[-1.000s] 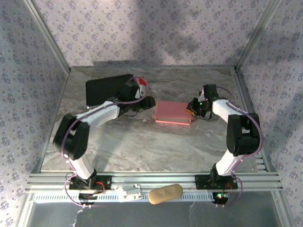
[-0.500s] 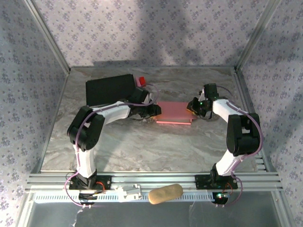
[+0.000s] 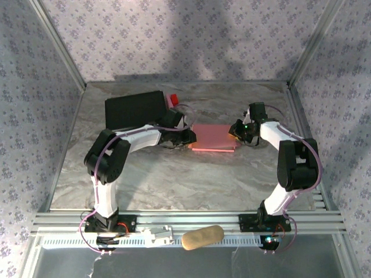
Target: Fold the paper box
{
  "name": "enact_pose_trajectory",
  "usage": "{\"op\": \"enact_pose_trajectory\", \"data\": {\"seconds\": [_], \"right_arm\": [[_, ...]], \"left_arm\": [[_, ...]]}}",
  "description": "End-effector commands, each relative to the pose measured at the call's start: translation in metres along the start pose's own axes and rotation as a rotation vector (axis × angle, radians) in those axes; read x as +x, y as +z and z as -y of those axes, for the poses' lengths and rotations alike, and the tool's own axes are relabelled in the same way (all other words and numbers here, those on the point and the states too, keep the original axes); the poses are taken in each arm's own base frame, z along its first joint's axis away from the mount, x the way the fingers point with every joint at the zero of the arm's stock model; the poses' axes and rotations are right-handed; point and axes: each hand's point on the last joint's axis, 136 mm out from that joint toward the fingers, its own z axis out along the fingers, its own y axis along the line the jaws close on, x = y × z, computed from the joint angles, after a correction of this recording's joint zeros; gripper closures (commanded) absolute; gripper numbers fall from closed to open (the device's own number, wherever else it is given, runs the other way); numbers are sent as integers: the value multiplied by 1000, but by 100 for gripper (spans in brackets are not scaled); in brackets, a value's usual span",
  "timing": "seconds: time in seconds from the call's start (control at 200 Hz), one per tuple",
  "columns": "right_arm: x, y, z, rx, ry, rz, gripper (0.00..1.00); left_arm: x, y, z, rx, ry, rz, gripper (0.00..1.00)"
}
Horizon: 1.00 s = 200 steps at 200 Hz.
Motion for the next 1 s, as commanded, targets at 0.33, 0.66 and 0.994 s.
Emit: {"op": "enact_pose_trajectory", "data": {"seconds": [0.33, 0.66, 0.994], "right_arm": [[12, -13, 18, 156, -57, -34, 73], [8, -35, 20, 216, -112, -7, 65], [28, -21, 12, 165, -122, -45, 62]], "left_arm": [[9, -1, -11, -188, 127, 7, 86], [5, -6, -9, -215, 142, 39, 89], [-4, -27, 15, -177, 165, 90, 66]]}}
